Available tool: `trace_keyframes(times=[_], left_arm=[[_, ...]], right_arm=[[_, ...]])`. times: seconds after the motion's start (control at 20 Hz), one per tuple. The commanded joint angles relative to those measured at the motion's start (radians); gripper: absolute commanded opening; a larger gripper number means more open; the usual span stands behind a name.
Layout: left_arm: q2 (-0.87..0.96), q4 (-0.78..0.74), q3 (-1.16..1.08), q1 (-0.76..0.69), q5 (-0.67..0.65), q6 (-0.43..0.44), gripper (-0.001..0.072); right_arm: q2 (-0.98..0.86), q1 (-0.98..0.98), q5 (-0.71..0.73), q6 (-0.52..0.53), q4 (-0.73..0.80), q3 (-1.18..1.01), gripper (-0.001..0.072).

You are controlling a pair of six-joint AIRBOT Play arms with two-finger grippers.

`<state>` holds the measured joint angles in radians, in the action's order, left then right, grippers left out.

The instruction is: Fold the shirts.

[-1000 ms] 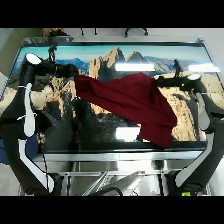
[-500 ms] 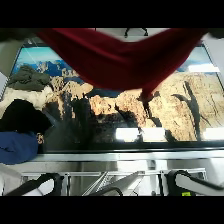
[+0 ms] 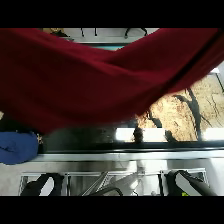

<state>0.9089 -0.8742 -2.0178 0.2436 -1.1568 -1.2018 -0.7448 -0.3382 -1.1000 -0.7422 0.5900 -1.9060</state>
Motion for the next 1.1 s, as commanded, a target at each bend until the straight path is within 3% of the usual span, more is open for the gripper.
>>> trace_keyframes(times=[0.0,0.2,0.4,0.45,0.5,0.55,0.7,0.8,0.95,1.05], left_arm=[[0.232,0.058,-0.001,-0.069,-0.052,0.026,0.0011],[0.676,0.043,-0.001,-0.229,-0.016,0.087,0.0010],[1.072,0.005,-0.002,-0.254,0.016,0.071,0.0017],[1.126,0.005,-0.002,-0.242,0.012,0.064,0.0257],[1.163,0.005,-0.002,-0.226,0.024,0.030,0.0690],[1.178,0.007,-0.002,-0.207,0.034,-0.022,0.0704],[1.128,0.040,-0.004,-0.121,-0.010,-0.065,0.0704],[1.054,0.030,-0.003,-0.062,-0.129,-0.117,0.0704],[0.941,0.028,0.072,-0.008,-0.348,-0.196,0.0702],[0.844,0.027,0.243,-0.002,-0.367,-0.206,0.0701]], right_arm=[[-0.190,0.013,-0.130,-0.003,-0.080,0.013,0.0016],[-0.474,0.077,-0.126,-0.005,-0.050,0.144,0.0017],[-0.782,0.112,-0.013,-0.006,0.001,0.261,0.0025],[-0.845,0.113,-0.008,-0.019,-0.002,0.260,0.0055],[-0.892,0.111,0.006,-0.034,-0.003,0.260,0.0232],[-0.915,0.108,0.013,-0.053,-0.003,0.260,0.0295],[-0.879,0.080,0.008,-0.059,-0.002,0.242,0.0306],[-0.795,0.027,-0.021,-0.106,0.002,0.235,0.0486],[-0.677,-0.098,-0.137,-0.202,0.138,0.236,0.0503],[-0.644,-0.183,-0.248,-0.258,0.268,0.251,0.0503]])
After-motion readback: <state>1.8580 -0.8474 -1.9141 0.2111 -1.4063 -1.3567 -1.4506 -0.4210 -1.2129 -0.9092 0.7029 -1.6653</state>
